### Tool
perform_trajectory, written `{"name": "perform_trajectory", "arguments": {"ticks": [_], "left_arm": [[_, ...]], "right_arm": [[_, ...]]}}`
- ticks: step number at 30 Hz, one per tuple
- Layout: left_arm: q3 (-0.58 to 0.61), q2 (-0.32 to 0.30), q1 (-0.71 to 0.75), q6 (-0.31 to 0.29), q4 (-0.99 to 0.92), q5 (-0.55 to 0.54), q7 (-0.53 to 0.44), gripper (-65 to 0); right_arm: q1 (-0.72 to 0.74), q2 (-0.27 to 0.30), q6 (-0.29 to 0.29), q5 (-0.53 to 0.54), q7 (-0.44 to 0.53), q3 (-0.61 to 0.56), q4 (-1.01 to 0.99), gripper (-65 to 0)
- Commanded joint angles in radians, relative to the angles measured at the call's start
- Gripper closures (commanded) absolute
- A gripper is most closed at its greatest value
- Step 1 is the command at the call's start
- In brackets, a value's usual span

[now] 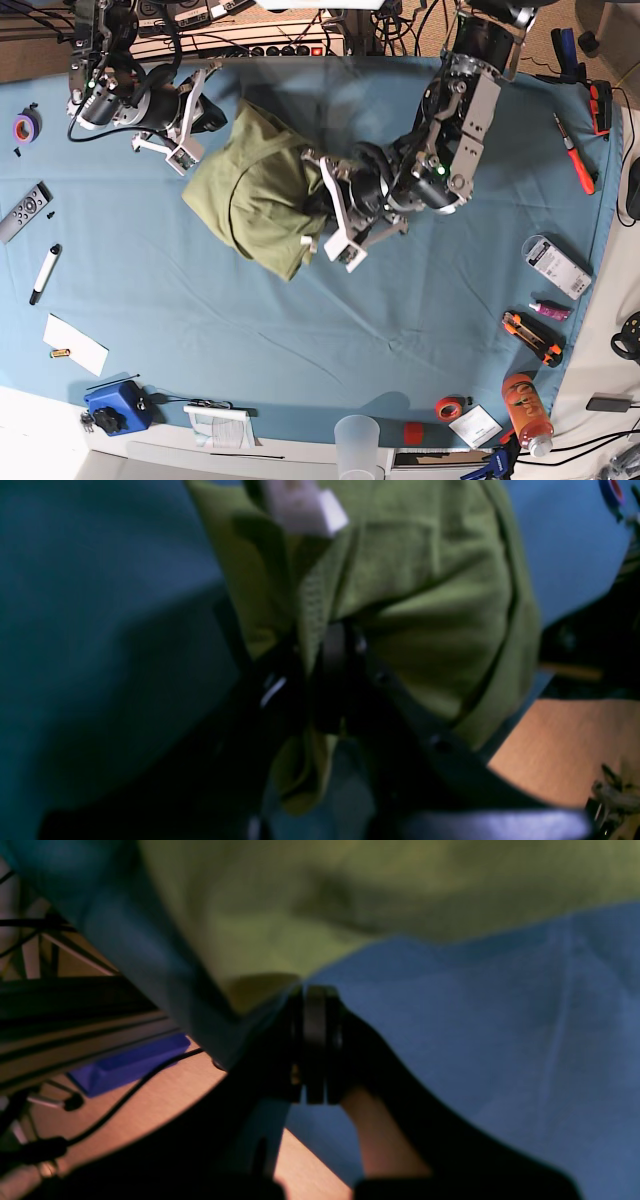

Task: Layout the t-shirt on the table in an organized manner, then fold the t-shirt properly
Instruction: 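Press and square the folded bundle with both grippers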

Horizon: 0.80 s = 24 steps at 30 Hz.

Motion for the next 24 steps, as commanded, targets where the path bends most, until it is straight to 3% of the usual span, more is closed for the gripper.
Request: {"name": "perform_trajectory", "arguments": {"ticks": [1,3,8,11,13,15,24], "left_arm": [[0.002,0.004,-0.032,-0.027,0.013,-0.039,-0.045,0.0],[0.026,0.004,-0.061,-0.064,0.011,-0.046,-0.046,0.0],[0.188,0.005,-0.133,-0.071,-0.047,-0.016,-0.048,0.0],[0.298,0.01,-0.185,-0.057,-0.089,0.076,-0.051,0.0],[0.348,0.01,-0.222,-0.014,-0.1,0.138,-0.062,0.0],[0.369,0.01,-0.254,0.017,-0.102,0.177,-0.07,0.0],[0.372,0.032,-0.349,0.0,-0.197,0.171,-0.115,0.0]], "right_arm": [[0.001,-0.005,0.001,0.014,0.019,0.004,0.014,0.0],[-0.002,-0.032,0.001,0.01,0.019,0.004,0.014,0.0],[-0.002,-0.079,0.001,0.009,0.019,0.004,0.014,0.0],[-0.002,-0.082,0.001,0.006,0.018,0.004,0.014,0.0],[-0.003,-0.082,0.001,-0.019,0.019,0.005,0.014,0.0],[-0.003,-0.082,0.001,-0.045,0.03,0.005,0.014,0.0],[-0.008,-0.082,0.001,-0.058,0.086,0.052,0.014,0.0]]}}
